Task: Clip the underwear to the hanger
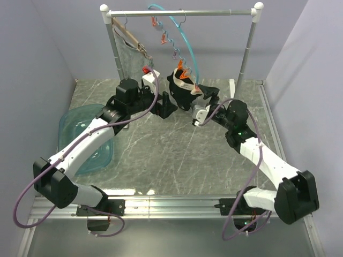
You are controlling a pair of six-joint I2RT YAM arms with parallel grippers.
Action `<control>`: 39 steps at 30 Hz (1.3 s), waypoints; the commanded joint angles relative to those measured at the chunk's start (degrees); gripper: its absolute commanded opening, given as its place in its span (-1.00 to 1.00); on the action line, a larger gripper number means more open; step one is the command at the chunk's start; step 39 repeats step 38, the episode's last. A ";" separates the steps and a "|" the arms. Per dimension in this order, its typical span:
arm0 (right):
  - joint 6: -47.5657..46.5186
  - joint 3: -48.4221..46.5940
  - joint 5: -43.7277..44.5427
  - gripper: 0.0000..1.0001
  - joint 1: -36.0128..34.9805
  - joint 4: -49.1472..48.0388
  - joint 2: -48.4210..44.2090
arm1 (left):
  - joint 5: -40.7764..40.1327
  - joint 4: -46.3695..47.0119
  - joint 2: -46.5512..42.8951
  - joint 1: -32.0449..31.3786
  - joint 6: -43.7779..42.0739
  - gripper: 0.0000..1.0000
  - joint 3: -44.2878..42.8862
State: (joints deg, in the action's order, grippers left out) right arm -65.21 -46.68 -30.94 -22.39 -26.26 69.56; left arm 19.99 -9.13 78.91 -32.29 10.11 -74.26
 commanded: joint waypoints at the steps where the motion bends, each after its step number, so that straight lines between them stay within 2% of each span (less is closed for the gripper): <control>1: 7.27 -1.30 -0.44 0.93 -1.07 6.56 -5.13 | -1.62 -3.70 -1.66 0.74 1.49 0.99 -1.24; 6: 22.10 -4.82 3.77 0.95 -1.87 17.02 -10.83 | -1.35 -4.84 -4.29 2.76 2.47 0.99 0.08; 12: 33.19 -6.14 10.09 0.98 -1.78 28.97 -16.73 | -2.94 -16.52 -5.44 4.60 0.00 0.99 -3.08; 20: 51.91 -6.68 15.47 1.00 3.04 42.67 -21.22 | 0.31 -22.87 -8.42 11.46 3.77 0.99 0.50; 24: 57.82 -3.87 11.69 1.00 11.04 44.80 -23.59 | -0.56 -20.06 -11.93 15.06 3.96 0.99 5.52; 26: 58.96 -1.32 11.25 1.00 13.77 44.98 -25.17 | -4.24 -20.40 -11.77 15.24 1.95 0.99 6.84; 30: 61.60 2.90 10.55 1.00 15.97 42.35 -26.41 | -9.26 -21.03 -11.24 15.85 0.62 0.99 7.72; 39: 66.53 3.52 10.11 1.00 16.85 42.52 -28.15 | -9.89 -21.20 -11.59 18.40 -0.27 0.99 7.20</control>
